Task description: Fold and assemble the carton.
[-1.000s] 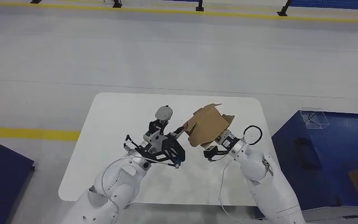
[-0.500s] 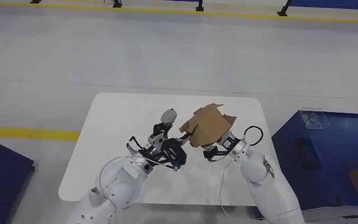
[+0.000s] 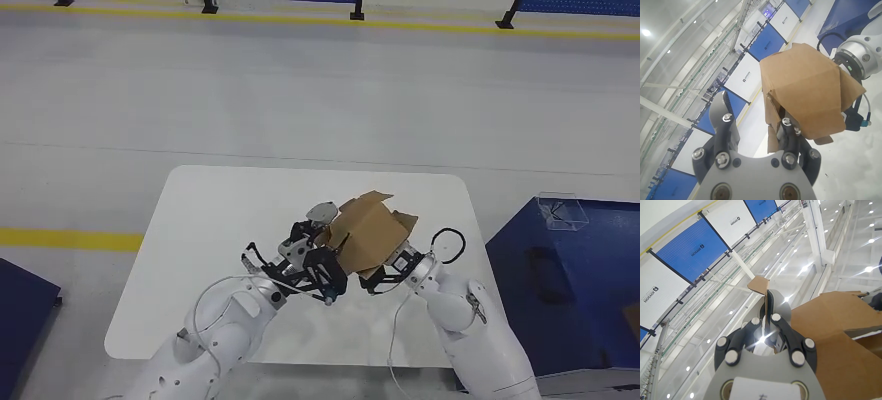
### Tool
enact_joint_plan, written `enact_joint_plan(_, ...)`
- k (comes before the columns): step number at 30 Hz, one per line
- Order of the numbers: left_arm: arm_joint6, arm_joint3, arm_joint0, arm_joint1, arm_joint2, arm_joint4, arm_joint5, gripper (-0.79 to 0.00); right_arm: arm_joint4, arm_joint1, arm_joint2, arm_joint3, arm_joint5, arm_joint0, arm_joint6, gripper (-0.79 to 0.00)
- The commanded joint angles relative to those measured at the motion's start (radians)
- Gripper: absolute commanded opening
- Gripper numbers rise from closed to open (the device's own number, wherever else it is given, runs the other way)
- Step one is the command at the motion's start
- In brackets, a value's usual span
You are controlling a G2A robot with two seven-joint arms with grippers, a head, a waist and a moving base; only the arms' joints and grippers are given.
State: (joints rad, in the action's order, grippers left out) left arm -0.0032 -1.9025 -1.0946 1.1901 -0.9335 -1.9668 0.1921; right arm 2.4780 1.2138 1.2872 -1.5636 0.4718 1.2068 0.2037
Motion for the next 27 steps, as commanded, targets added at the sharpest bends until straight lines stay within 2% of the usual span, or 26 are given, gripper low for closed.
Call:
enact_joint_plan(1, -0.007, 0.004, 0.003, 0.003, 0.004, -0.004, 0.009, -0.394, -0.035, 0.000, -0.002, -0.006, 0.009, 0.007, -0.023, -0.785)
enact_joint_plan(3, -0.008, 0.012, 0.007, 0.006, 0.010, -0.003, 0.016, -0.409, -0.044, 0.001, -0.004, -0.010, 0.016, 0.014, -0.035, -0.785)
enact_joint_plan(5, -0.007, 0.018, 0.011, 0.009, 0.013, -0.002, 0.015, -0.489, -0.048, 0.002, -0.004, -0.013, 0.019, 0.016, -0.040, -0.785)
enact_joint_plan(6, -0.005, 0.020, 0.012, 0.011, 0.015, 0.000, 0.013, -0.551, -0.050, 0.002, -0.004, -0.014, 0.020, 0.017, -0.042, -0.785)
enact_joint_plan(8, 0.000, 0.025, 0.014, 0.013, 0.016, 0.000, 0.008, -0.757, -0.055, 0.003, -0.005, -0.014, 0.018, 0.018, -0.044, -0.785)
enact_joint_plan(9, 0.002, 0.027, 0.014, 0.015, 0.015, 0.001, 0.006, -0.785, -0.060, 0.004, -0.006, -0.013, 0.016, 0.017, -0.047, -0.785)
enact_joint_plan(11, 0.003, 0.031, 0.014, 0.017, 0.012, -0.003, 0.003, -0.785, -0.068, 0.004, -0.009, -0.011, 0.020, 0.016, -0.041, -0.785)
enact_joint_plan(12, 0.004, 0.032, 0.014, 0.017, 0.011, -0.005, 0.004, -0.785, -0.068, 0.004, -0.009, -0.011, 0.020, 0.016, -0.041, -0.533)
enact_joint_plan(13, 0.007, 0.030, 0.014, 0.018, 0.010, -0.011, 0.005, -0.785, -0.068, 0.004, -0.009, -0.011, 0.020, 0.016, -0.041, 0.000)
enact_joint_plan(21, 0.009, 0.029, 0.014, 0.018, 0.007, -0.019, -0.001, -0.785, -0.072, 0.004, -0.008, -0.013, 0.019, 0.016, -0.044, 0.000)
enact_joint_plan(22, 0.006, 0.031, 0.010, 0.018, 0.007, -0.013, -0.001, -0.785, -0.131, 0.001, 0.008, -0.020, 0.010, 0.013, -0.064, 0.000)
enact_joint_plan(24, -0.025, 0.023, -0.006, 0.026, -0.015, 0.144, -0.010, -0.785, -0.301, -0.005, 0.041, -0.016, -0.039, 0.016, -0.153, 0.000)
enact_joint_plan(26, -0.044, 0.036, -0.001, 0.033, -0.064, 0.377, 0.033, -0.785, -0.420, -0.010, 0.072, 0.000, -0.041, 0.016, -0.268, 0.000)
enact_joint_plan(27, -0.053, 0.041, 0.001, 0.034, -0.075, 0.441, 0.047, -0.785, -0.455, -0.012, 0.085, 0.006, -0.043, 0.015, -0.300, 0.000)
